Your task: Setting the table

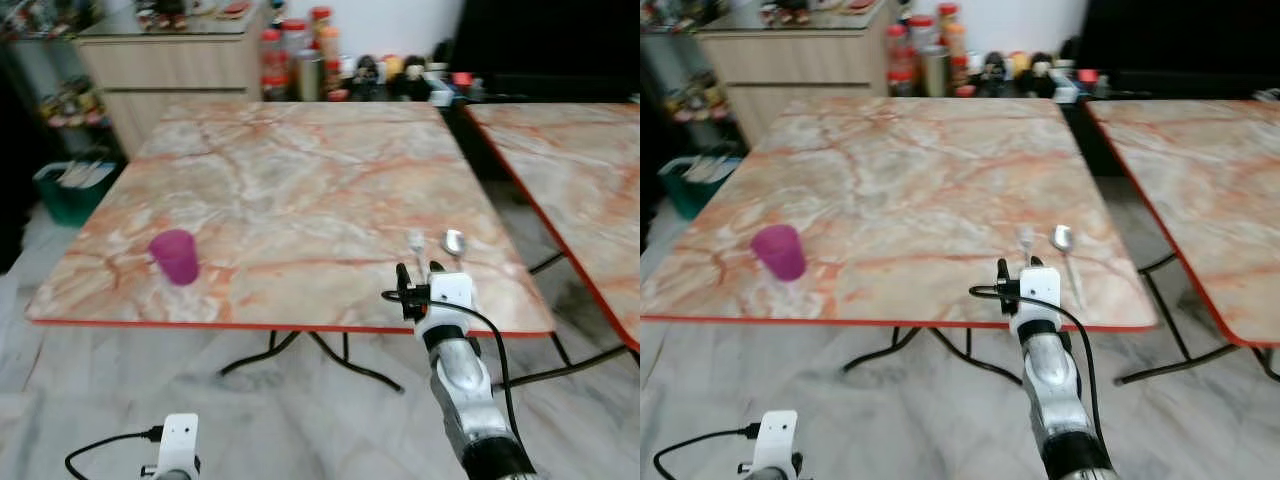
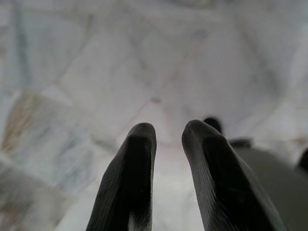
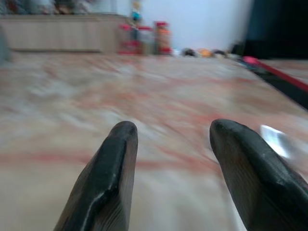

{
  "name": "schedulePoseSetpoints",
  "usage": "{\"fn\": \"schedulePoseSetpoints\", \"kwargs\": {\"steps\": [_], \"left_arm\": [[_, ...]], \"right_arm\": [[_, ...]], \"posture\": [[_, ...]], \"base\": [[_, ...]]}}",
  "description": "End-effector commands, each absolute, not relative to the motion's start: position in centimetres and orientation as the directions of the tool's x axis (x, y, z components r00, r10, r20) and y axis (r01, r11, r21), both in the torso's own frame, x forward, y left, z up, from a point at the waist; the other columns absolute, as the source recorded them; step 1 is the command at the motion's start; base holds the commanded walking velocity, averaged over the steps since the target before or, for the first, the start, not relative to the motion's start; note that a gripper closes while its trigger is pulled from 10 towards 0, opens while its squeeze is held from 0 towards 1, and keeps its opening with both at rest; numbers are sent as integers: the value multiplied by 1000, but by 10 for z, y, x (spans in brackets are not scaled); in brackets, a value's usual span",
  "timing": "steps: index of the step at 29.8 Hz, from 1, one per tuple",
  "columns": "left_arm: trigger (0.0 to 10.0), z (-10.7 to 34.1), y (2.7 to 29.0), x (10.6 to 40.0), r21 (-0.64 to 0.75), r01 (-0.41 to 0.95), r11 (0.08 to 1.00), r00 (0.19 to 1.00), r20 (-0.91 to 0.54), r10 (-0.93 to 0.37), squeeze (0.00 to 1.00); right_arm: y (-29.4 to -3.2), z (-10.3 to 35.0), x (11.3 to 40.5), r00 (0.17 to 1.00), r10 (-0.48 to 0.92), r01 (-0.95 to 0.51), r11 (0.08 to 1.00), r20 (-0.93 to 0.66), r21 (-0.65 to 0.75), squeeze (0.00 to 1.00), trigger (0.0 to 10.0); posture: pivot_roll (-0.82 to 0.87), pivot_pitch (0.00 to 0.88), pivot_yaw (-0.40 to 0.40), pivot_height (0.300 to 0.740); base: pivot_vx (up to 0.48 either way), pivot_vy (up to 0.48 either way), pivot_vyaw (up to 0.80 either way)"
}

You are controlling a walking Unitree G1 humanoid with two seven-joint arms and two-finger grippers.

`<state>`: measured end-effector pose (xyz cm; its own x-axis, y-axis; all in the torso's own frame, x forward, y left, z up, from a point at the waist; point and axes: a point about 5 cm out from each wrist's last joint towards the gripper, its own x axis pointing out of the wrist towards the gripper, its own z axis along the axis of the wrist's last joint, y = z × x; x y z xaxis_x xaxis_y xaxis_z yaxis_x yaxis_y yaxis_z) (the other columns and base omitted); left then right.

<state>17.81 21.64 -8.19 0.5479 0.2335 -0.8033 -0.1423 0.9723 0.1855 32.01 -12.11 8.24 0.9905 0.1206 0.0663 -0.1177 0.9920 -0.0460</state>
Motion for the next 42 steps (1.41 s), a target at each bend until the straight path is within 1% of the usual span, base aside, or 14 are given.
{"fn": "schedulePoseSetpoints", "kwargs": {"steps": [1,7,15,22,24,26,31,39,41,42], "left_arm": [[10000,-80,211,184,170,-151,974,559,-798,226,0],[10000,-81,212,182,170,-153,974,554,-801,227,0],[10000,-82,212,180,171,-150,974,549,-805,226,0],[10000,-82,211,180,167,-157,973,551,-803,227,0],[10000,-82,210,180,166,-157,973,550,-804,226,0],[10000,-82,210,180,166,-158,973,550,-804,227,0],[10000,-82,210,180,167,-156,973,549,-804,226,0],[10000,-84,210,176,163,-156,974,543,-810,222,0],[10000,-85,210,175,163,-157,974,540,-812,223,0],[10000,-85,210,174,162,-158,974,537,-814,223,0]], "right_arm": [[-135,76,317,995,93,-91,994,41,-57,0,10000],[-133,75,316,994,98,-96,994,42,-54,0,10000],[-136,73,315,997,69,-67,997,35,-47,0,10000],[-133,73,315,996,84,-84,996,35,-19,0,10000],[-132,75,315,995,88,-88,996,54,-4,0,10000],[-129,76,314,992,110,-108,993,60,-37,0,10000],[-128,75,313,993,106,-105,994,58,-24,0,10000],[-132,77,314,996,70,-68,997,59,-33,0,10000],[-135,77,316,998,51,-50,999,44,-17,0,10000],[-138,77,318,999,22,-23,999,29,23,0,10000]], "posture": [[-8,0,3,719],[-8,0,3,719],[-11,0,6,719],[-10,0,4,719],[-10,0,1,719],[-10,0,1,719],[-10,0,0,719],[-10,0,-6,719],[-10,0,-7,719],[-8,0,-8,719]], "base": [[281,0,0],[279,0,0],[281,0,0],[287,0,0],[300,0,-575],[296,0,0],[289,0,0],[0,0,0],[0,0,0],[0,0,0]]}}
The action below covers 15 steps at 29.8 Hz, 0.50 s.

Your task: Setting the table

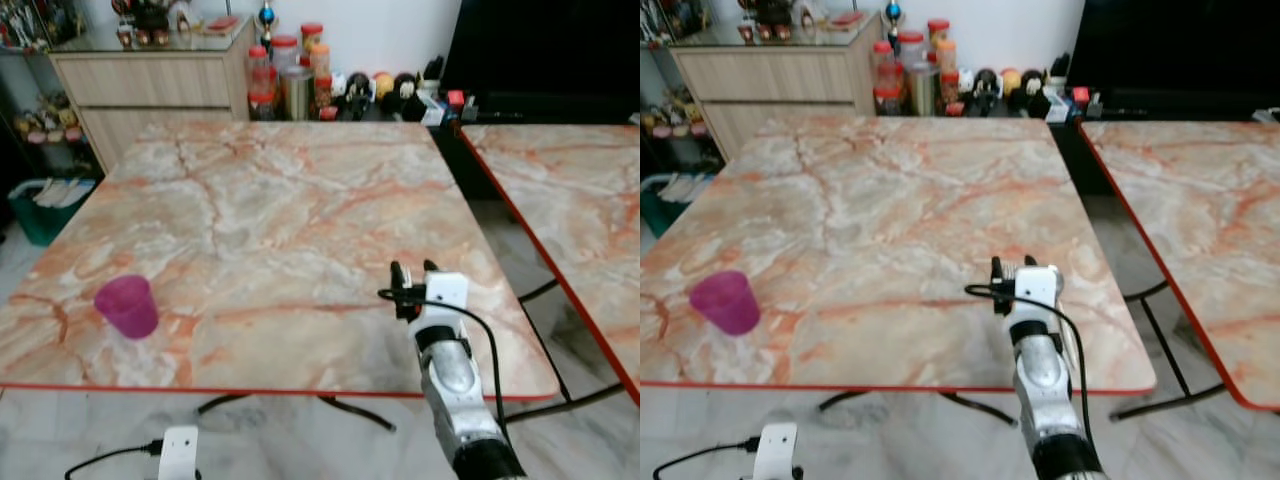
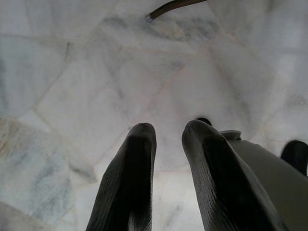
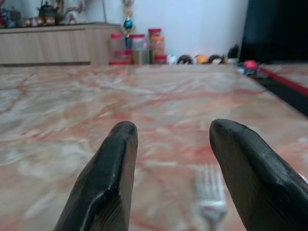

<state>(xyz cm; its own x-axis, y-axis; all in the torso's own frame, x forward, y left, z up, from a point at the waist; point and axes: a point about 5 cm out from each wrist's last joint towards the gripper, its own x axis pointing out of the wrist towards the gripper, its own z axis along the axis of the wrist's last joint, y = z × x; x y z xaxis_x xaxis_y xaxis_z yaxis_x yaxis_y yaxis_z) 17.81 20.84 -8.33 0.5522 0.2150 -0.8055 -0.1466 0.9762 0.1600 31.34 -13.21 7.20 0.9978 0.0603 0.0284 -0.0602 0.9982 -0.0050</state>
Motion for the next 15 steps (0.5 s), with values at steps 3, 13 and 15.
{"fn": "schedulePoseSetpoints", "kwargs": {"steps": [3,13,15], "left_arm": [[10000,-86,209,173,159,-159,974,535,-815,220,0],[10000,-85,207,174,149,-156,976,536,-817,211,0],[10000,-85,207,174,148,-157,976,536,-818,210,0]], "right_arm": [[-143,83,323,999,-32,30,995,27,91,0,10000],[-158,89,341,975,-168,177,983,-147,53,0,10000],[-158,90,342,974,-161,169,985,-157,38,0,10000]], "posture": [[-9,0,-9,719],[-7,0,-11,719],[-6,0,-13,719]], "base": [[0,0,0],[0,0,0],[0,0,0]]}}
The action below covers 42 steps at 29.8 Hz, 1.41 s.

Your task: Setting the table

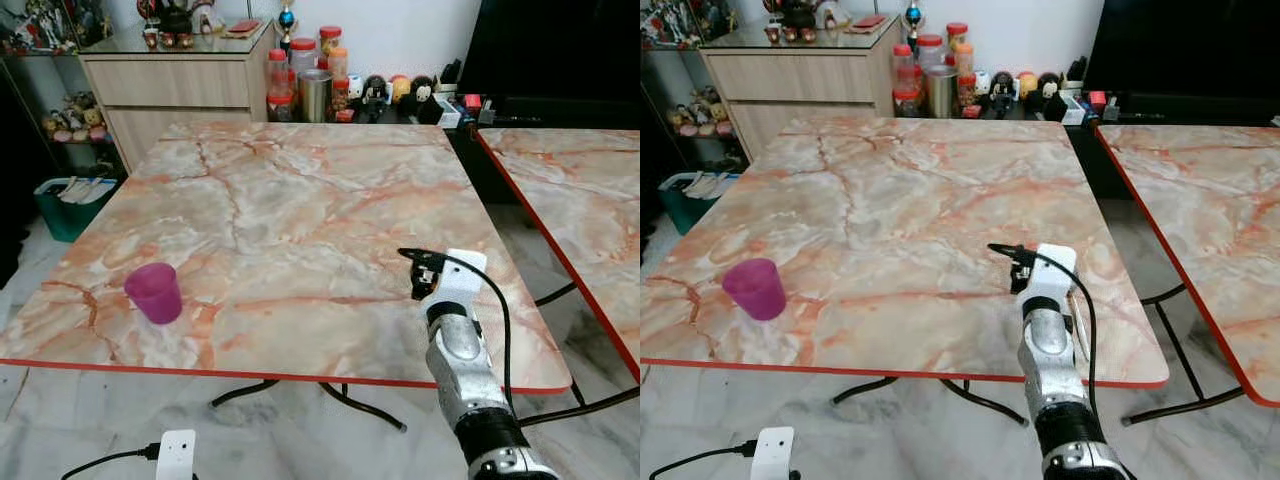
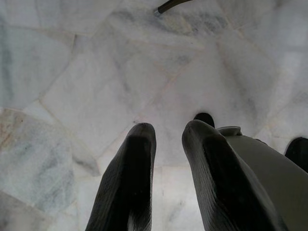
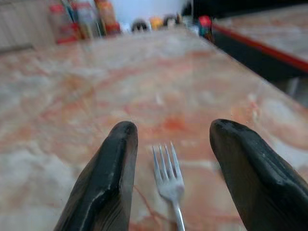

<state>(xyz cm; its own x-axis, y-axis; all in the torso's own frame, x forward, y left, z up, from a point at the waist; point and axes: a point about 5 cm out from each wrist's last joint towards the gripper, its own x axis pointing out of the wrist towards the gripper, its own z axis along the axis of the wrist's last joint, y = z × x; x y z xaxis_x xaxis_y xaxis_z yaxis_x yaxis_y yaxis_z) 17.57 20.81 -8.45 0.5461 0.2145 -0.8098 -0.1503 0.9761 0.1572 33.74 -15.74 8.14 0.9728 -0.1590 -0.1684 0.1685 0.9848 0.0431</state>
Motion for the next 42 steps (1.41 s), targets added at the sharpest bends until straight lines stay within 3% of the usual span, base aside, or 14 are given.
{"fn": "schedulePoseSetpoints", "kwargs": {"steps": [1,10,42], "left_arm": [[10000,-85,207,174,148,-157,976,536,-818,210,0],[10000,-86,206,174,143,-158,977,532,-821,207,0],[10000,-87,204,174,133,-151,980,527,-827,194,0]], "right_arm": [[-157,91,343,976,-156,163,986,-155,37,0,10000],[-153,86,344,969,-102,104,995,-225,-1,0,10000],[-157,53,332,924,-110,128,992,-366,25,0,10000]], "posture": [[-6,0,-13,719],[-5,0,-14,719],[2,0,-13,719]], "base": [[0,0,0],[0,0,0],[0,0,0]]}}
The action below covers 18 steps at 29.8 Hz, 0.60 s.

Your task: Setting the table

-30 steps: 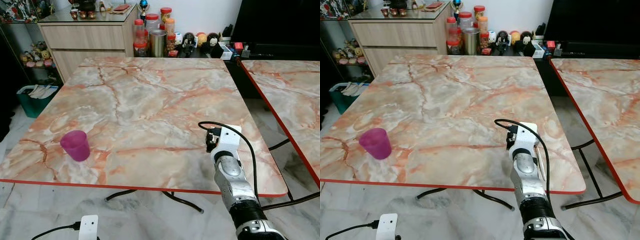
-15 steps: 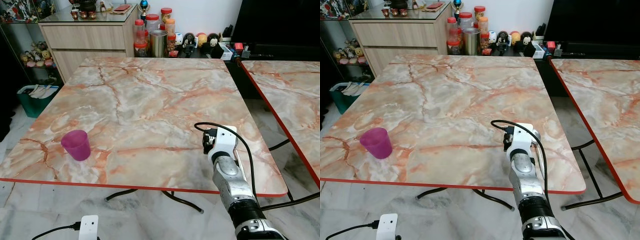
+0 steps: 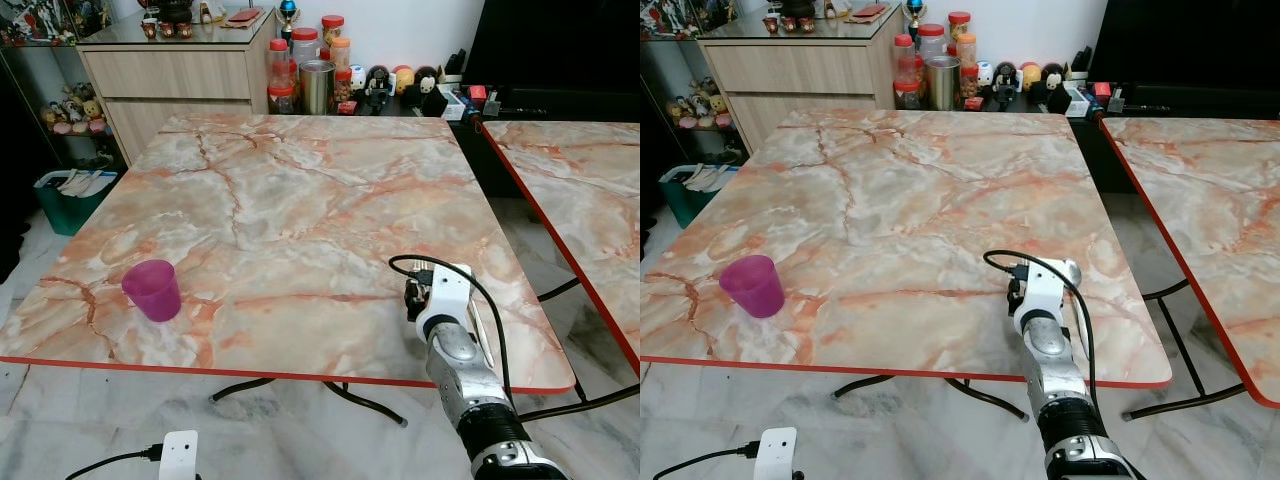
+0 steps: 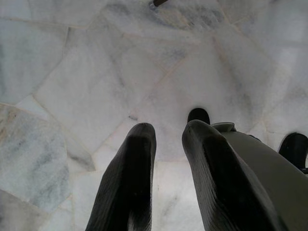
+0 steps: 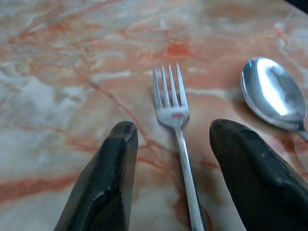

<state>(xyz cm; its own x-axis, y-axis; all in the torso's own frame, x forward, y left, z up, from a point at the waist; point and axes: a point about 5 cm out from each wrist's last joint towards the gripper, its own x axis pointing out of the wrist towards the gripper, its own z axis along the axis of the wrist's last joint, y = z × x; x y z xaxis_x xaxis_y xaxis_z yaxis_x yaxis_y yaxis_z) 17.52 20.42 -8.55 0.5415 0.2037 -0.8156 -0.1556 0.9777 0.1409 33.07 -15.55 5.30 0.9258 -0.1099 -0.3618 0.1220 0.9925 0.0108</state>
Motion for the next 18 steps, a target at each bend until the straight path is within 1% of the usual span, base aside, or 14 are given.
{"fn": "schedulePoseSetpoints", "kwargs": {"steps": [1,15,16,17,18], "left_arm": [[10000,-86,204,174,133,-151,980,528,-827,193,0],[10000,-86,205,174,134,-151,979,527,-827,195,0],[10000,-86,206,173,135,-152,979,526,-828,196,0],[10000,-86,206,173,135,-153,979,525,-828,196,0],[10000,-86,206,173,135,-153,979,525,-828,196,0]], "right_arm": [[-157,52,332,923,-108,129,991,-369,31,0,10000],[-158,43,327,906,-112,162,983,-408,89,0,10000],[-158,42,327,905,-109,160,983,-411,92,0,3294],[-157,42,327,905,-106,158,983,-412,94,0,980],[-157,42,327,905,-104,157,983,-412,95,0,980]], "posture": [[2,0,-12,719],[4,0,-7,719],[5,0,-7,719],[6,0,-7,719],[6,0,-7,719]], "base": [[0,0,0],[0,0,0],[0,0,0],[0,0,0],[0,0,0]]}}
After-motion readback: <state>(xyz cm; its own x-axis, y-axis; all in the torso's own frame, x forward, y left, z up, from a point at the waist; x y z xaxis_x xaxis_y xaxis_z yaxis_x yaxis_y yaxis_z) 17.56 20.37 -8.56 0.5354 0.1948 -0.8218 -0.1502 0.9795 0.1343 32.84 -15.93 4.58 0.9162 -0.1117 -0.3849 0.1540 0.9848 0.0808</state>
